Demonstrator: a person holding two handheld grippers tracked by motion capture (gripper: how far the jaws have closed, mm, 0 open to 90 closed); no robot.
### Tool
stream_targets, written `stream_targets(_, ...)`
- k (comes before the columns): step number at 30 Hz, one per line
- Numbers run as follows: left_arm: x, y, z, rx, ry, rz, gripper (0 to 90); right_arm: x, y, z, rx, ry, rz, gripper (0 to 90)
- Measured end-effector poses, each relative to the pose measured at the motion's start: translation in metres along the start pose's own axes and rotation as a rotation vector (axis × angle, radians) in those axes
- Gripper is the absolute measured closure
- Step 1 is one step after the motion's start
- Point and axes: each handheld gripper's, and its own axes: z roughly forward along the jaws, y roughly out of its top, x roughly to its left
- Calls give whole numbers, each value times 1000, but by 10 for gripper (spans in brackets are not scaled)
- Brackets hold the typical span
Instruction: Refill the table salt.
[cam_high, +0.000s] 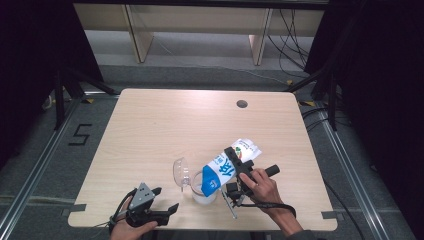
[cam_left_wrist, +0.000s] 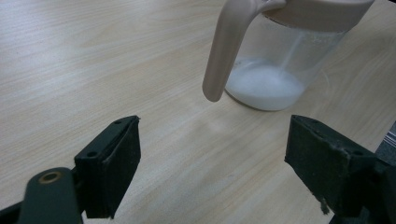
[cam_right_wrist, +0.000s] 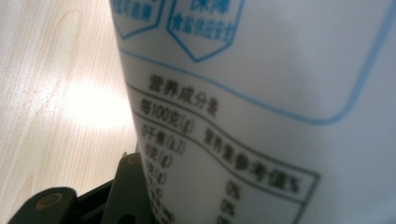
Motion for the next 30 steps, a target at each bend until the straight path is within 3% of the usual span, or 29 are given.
stream_targets(1,0,0,0,3,-2,3,177,0,0,0,0,-1,0,563)
stream_targets(2,0,0,0,5,-1,4,177,2,0,-2,25,24,34,565)
stream_targets(7,0,0,0,2,-1,3,177,2,0,-1,26,24,34,569)
stream_targets(8,0,0,0,2,-1,3,177,-1,0,-1,9,10,-5,570)
stream_targets(14,0,0,0,-1,-5,-3,177,-1,0,0,2,9,-27,573)
stream_targets(30,0,0,0,4,0,6,177,-1,0,-1,9,10,-18,586)
